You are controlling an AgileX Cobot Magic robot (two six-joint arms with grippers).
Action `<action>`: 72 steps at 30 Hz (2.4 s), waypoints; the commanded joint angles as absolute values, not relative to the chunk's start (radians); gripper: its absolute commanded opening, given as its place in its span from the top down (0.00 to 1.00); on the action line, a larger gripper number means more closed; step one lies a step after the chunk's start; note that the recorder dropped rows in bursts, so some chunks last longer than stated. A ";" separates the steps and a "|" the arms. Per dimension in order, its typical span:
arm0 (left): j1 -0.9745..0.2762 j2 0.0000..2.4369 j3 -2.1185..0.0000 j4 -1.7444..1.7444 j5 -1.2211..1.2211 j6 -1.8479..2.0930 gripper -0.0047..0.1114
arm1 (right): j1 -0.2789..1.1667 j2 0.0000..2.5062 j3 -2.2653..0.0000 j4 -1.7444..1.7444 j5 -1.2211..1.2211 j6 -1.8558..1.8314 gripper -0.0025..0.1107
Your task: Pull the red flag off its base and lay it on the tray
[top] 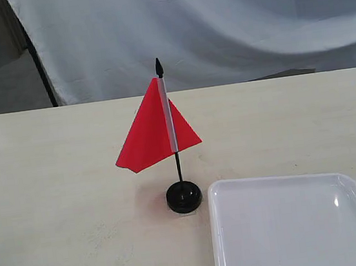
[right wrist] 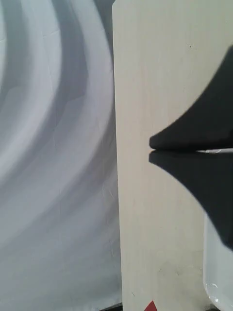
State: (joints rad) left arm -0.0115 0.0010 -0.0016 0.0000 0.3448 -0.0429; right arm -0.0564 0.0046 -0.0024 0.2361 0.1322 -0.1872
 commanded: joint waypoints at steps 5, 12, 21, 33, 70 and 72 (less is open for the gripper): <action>-0.018 0.000 0.000 0.000 0.342 -0.042 0.96 | -0.053 0.000 0.000 0.228 0.134 -0.191 0.98; -0.018 0.000 0.000 0.000 0.342 -0.042 0.96 | -0.053 0.000 0.000 0.228 -0.107 -0.191 0.98; -0.018 0.000 0.000 0.000 0.342 -0.042 0.96 | -0.053 0.000 0.000 0.228 -0.638 -0.157 0.98; -0.018 0.000 0.000 0.000 0.342 -0.042 0.96 | -0.039 0.000 0.000 0.087 -0.641 0.653 0.98; -0.018 0.000 0.000 0.000 0.342 -0.042 0.96 | 0.484 2.019 -0.609 -0.227 -1.156 0.167 0.98; -0.018 0.000 0.000 0.000 0.342 -0.042 0.96 | 0.484 2.023 -0.609 -0.229 -1.178 0.167 0.98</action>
State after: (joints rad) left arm -0.0115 0.0010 -0.0016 0.0000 0.3448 -0.0429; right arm 0.4818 2.0127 -0.6051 -0.2440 -1.1245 0.1842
